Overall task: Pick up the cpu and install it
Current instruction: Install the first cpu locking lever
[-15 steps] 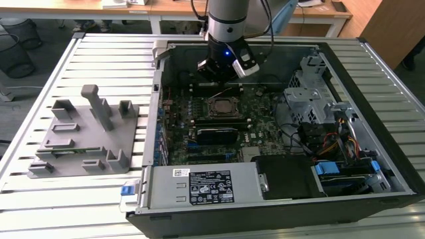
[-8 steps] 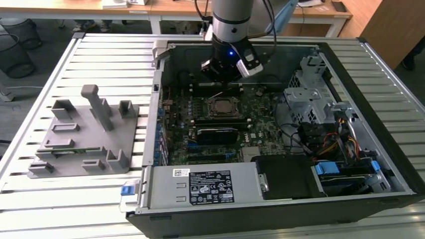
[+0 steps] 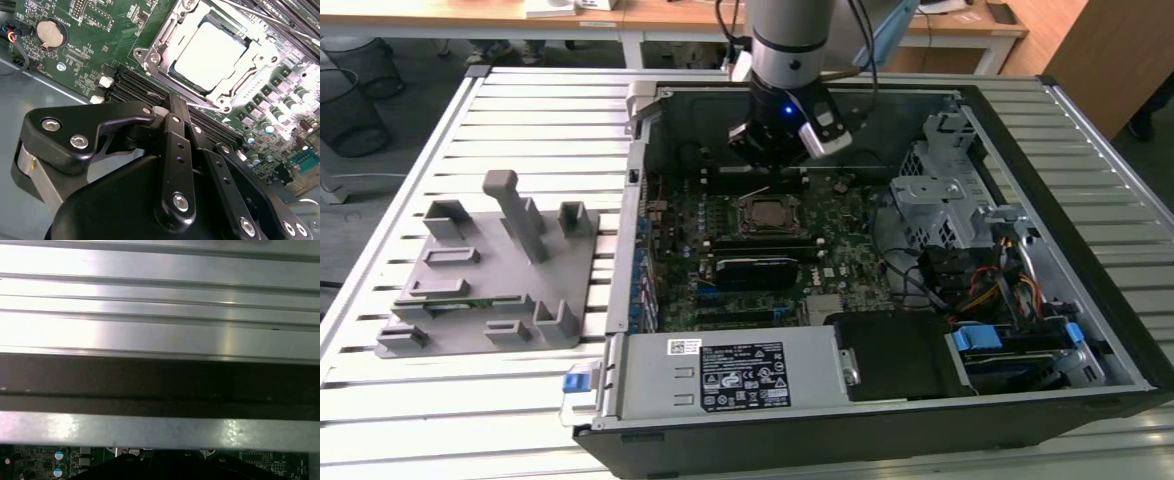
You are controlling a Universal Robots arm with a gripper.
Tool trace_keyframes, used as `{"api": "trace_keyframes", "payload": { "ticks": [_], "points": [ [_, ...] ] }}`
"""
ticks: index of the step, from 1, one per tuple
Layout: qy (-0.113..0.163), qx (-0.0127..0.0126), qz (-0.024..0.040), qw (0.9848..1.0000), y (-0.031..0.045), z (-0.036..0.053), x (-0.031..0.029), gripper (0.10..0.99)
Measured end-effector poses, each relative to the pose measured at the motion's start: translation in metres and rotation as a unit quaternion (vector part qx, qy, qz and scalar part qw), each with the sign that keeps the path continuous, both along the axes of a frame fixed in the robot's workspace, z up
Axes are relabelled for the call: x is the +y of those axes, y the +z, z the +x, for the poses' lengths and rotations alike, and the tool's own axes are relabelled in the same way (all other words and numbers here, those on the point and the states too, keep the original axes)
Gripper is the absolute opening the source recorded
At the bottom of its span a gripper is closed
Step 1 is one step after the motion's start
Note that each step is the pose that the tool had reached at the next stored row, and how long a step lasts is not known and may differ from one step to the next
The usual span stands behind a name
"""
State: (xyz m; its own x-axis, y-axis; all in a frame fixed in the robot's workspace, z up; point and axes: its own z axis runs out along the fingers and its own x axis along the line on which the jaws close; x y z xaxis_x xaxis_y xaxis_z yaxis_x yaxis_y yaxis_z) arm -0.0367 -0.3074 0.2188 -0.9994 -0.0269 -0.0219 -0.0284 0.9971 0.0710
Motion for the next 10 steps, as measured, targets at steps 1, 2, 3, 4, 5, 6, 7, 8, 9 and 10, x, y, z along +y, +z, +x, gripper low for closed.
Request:
{"api": "trace_keyframes", "payload": {
  "ticks": [1, 2, 3, 4, 5, 6, 7, 8, 9, 10],
  "points": [
    [0.000, 0.0000, -0.0002, 1.0000, -0.0008, 0.0006, 0.0001, 0.106],
    [0.000, 0.0000, -0.0004, 1.0000, -0.0016, 0.0013, 0.0002, 0.106],
    [0.000, 0.0000, -0.0007, 1.0000, -0.0023, 0.0020, 0.0003, 0.106],
    [0.000, 0.0000, -0.0009, 1.0000, -0.0031, 0.0026, 0.0004, 0.106],
    [0.000, 0.0000, -0.0010, 1.0000, -0.0040, 0.0032, 0.0004, 0.106],
    [0.000, 0.0000, -0.0012, 1.0000, -0.0049, 0.0036, 0.0004, 0.106],
    [0.000, 0.0000, -0.0012, 1.0000, -0.0060, 0.0040, 0.0004, 0.106],
    [0.000, 0.0000, -0.0012, 1.0000, -0.0072, 0.0043, 0.0004, 0.106],
    [0.000, 0.0000, -0.0013, 1.0000, -0.0083, 0.0047, 0.0004, 0.106],
    [0.000, 0.0000, -0.0013, 1.0000, -0.0093, 0.0052, 0.0004, 0.106]
  ]
}}
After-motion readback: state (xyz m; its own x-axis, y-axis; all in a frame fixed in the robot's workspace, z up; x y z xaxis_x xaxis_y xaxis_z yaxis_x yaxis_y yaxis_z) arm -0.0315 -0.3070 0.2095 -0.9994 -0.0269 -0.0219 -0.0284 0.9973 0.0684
